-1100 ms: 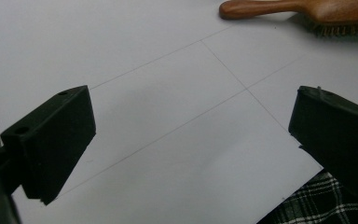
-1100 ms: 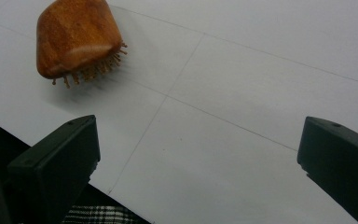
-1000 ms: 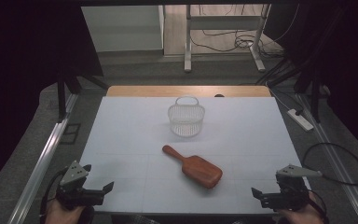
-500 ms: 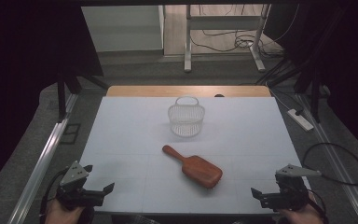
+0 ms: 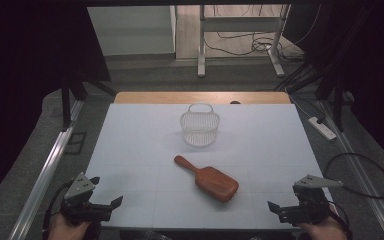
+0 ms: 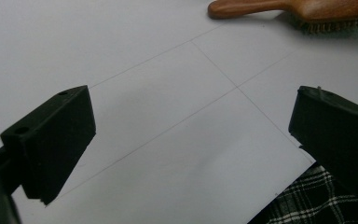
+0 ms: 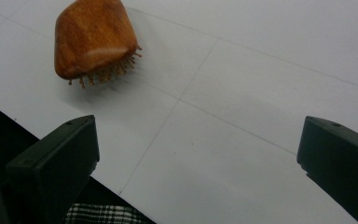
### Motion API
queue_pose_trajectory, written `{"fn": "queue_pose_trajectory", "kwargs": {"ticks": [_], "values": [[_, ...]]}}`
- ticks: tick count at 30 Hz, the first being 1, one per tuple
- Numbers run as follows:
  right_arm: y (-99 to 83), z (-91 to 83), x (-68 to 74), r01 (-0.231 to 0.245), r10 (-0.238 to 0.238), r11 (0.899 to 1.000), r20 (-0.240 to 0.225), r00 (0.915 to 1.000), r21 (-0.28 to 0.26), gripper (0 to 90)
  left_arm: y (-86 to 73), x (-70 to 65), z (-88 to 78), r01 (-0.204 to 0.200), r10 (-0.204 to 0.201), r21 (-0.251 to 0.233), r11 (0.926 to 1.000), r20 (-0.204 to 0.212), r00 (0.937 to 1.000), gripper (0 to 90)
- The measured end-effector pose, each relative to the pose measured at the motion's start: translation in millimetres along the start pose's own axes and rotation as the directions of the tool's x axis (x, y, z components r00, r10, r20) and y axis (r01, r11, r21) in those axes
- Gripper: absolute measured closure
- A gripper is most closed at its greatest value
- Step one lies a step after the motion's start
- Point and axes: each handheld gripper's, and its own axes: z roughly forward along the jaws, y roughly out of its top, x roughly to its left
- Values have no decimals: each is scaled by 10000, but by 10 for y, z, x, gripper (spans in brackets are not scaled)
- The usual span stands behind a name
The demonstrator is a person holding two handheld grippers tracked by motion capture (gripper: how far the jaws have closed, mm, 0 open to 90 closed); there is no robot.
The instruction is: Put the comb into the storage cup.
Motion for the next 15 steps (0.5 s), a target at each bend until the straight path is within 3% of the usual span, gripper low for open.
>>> {"fn": "queue_pose_trajectory", "kwargs": {"ticks": [15], "values": [[129, 51, 13, 563, -567, 9983, -424, 9975, -116, 0, 2, 2, 2, -9, 9, 26, 10000, 10, 10000, 13]]}}
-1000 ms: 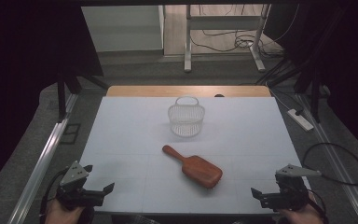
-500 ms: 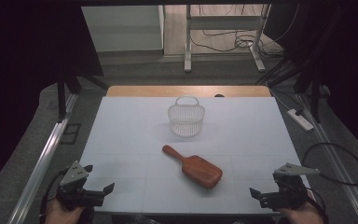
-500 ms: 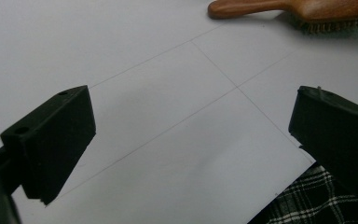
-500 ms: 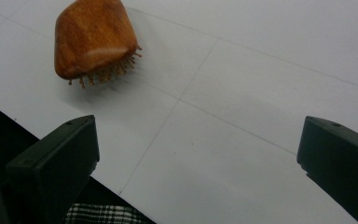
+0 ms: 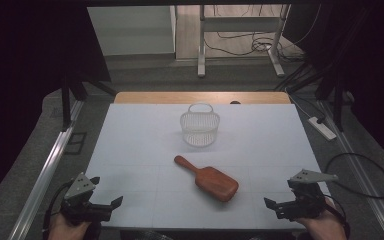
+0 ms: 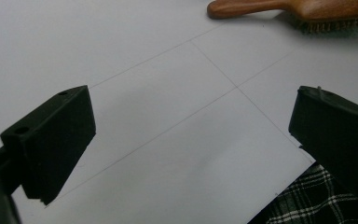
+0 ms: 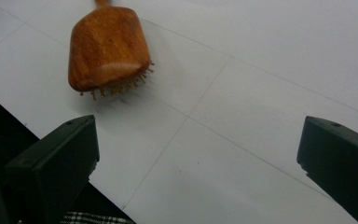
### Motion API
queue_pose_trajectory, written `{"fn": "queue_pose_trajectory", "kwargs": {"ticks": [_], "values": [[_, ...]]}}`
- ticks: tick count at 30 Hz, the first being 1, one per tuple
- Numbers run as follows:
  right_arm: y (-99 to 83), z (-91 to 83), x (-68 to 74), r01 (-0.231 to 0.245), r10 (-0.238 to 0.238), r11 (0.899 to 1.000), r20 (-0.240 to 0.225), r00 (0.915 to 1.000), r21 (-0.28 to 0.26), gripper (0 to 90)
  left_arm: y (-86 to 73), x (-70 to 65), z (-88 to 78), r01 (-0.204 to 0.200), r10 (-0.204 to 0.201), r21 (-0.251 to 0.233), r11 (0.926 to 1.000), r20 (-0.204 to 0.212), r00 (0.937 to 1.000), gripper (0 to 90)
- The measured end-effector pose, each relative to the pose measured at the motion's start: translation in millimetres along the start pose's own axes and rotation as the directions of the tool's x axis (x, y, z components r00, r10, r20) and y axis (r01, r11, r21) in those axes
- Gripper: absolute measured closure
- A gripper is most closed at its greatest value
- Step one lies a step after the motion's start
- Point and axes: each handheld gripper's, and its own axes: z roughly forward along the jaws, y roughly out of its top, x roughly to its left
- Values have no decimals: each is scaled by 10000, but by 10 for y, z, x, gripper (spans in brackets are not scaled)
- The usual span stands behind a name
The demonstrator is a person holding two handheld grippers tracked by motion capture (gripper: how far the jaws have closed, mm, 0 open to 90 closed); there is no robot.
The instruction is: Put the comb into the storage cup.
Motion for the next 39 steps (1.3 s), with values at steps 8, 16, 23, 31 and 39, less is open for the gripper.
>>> {"fn": "queue_pose_trajectory", "kwargs": {"ticks": [8, 16, 23, 31, 39], "values": [[101, 70, 17, 123, -122, 9999, -283, 9995, 5, 0, 3, -1, 3, -9, 9, 43, 10000, -9, 10000, 13], [207, 149, 36, 299, -296, 9995, -480, 9984, 60, 0, 3, -2, 4, -28, 28, 26, 10000, -5, 10000, 13], [288, 218, 83, 469, -462, 9988, -596, 9972, 113, 0, 3, -4, 4, -56, 56, 21, 10000, 4, 10000, 13], [387, 314, 157, 829, -807, 9962, -726, 9941, 278, 0, 6, -6, 10, -68, 68, 58, 10000, -5, 10000, 13], [489, 398, 253, 1116, -1088, 9934, -879, 9902, 277, 0, 12, -11, 21, -103, 103, 164, 9998, -28, 9999, 15]]}}
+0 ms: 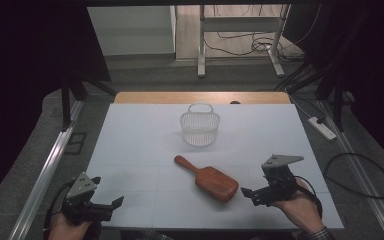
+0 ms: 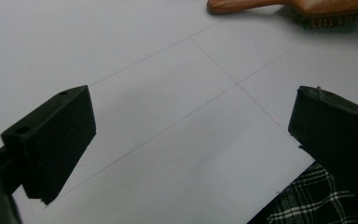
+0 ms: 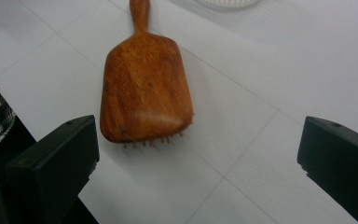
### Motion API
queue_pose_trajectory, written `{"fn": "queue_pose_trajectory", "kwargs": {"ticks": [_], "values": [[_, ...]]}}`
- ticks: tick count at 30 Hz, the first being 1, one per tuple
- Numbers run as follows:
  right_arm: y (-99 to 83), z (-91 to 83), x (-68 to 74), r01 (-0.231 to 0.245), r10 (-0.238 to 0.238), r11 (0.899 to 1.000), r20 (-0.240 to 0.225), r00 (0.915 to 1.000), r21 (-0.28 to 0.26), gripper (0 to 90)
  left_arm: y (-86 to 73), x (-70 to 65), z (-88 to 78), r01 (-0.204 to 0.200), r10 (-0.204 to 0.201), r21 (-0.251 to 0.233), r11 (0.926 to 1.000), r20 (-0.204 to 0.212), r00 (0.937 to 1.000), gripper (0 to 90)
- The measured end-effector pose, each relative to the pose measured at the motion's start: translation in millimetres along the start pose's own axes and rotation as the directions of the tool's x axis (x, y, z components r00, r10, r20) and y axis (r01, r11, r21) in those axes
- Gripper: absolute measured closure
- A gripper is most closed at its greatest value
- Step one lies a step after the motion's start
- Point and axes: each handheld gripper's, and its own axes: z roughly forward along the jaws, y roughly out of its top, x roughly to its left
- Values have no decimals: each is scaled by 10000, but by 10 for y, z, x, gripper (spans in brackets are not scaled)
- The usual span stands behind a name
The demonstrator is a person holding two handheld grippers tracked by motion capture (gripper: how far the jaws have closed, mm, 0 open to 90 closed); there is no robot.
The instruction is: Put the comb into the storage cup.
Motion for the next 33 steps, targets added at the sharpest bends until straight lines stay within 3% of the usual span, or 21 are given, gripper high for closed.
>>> {"fn": "queue_pose_trajectory", "kwargs": {"ticks": [15, 21, 33], "values": [[165, 158, 101, 484, -485, 9988, -397, 9980, -42, 0, 30, 15, 40, 140, -139, 392, 9991, -31, 9999, 14], [254, 225, 136, 587, -593, 9982, -516, 9969, -129, 0, 57, 51, 66, 316, -322, 271, 9991, 232, 9992, 10], [395, 368, 188, 807, -791, 9966, -725, 9942, 193, 0, 106, 62, 151, 196, -211, 621, 9979, 230, 9995, 11]]}}
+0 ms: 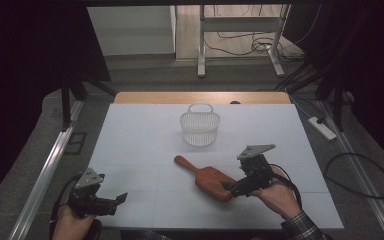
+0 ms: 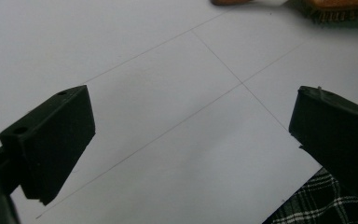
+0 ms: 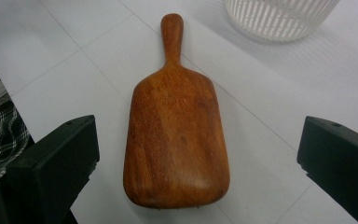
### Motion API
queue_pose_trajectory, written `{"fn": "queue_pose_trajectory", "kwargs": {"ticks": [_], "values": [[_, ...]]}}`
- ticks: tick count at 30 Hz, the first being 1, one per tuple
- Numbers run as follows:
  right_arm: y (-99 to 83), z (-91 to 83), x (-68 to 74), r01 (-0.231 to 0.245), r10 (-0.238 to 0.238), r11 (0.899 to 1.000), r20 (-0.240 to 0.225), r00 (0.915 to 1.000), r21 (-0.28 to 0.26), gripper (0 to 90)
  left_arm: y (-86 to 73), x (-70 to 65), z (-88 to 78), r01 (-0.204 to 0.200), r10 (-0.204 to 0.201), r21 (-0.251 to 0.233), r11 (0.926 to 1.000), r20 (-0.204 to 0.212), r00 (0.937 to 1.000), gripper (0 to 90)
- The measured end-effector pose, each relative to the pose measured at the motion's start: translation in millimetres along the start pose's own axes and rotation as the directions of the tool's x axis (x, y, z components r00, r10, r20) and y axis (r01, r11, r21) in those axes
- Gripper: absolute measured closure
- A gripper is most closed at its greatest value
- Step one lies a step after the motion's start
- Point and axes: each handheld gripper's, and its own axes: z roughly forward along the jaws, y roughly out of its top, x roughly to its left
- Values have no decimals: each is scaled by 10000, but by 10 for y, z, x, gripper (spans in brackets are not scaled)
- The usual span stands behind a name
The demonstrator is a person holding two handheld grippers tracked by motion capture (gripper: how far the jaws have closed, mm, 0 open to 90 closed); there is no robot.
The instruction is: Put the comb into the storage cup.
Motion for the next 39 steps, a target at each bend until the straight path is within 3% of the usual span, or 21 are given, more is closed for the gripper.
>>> {"fn": "queue_pose_trajectory", "kwargs": {"ticks": [4, 12, 19, 39], "values": [[25, 50, 0, 66, -65, 9998, -49, 10000, 167, 0, -10, 5, -11, 63, -63, -126, 9999, 8, 10000, 9], [91, 139, 36, 318, -315, 9993, -177, 9993, 176, 0, -7, -29, -3, -225, 225, -21, 9997, -120, 9997, 10], [187, 265, 88, 651, -635, 9962, -294, 9975, 583, 0, -13, -19, -9, -156, 155, -105, 9998, -45, 9999, 10], [424, 597, 297, 943, -862, 9859, -634, 9943, 1382, 0, -17, -40, -13, -356, 356, -159, 9992, -3, 9994, 10]]}}
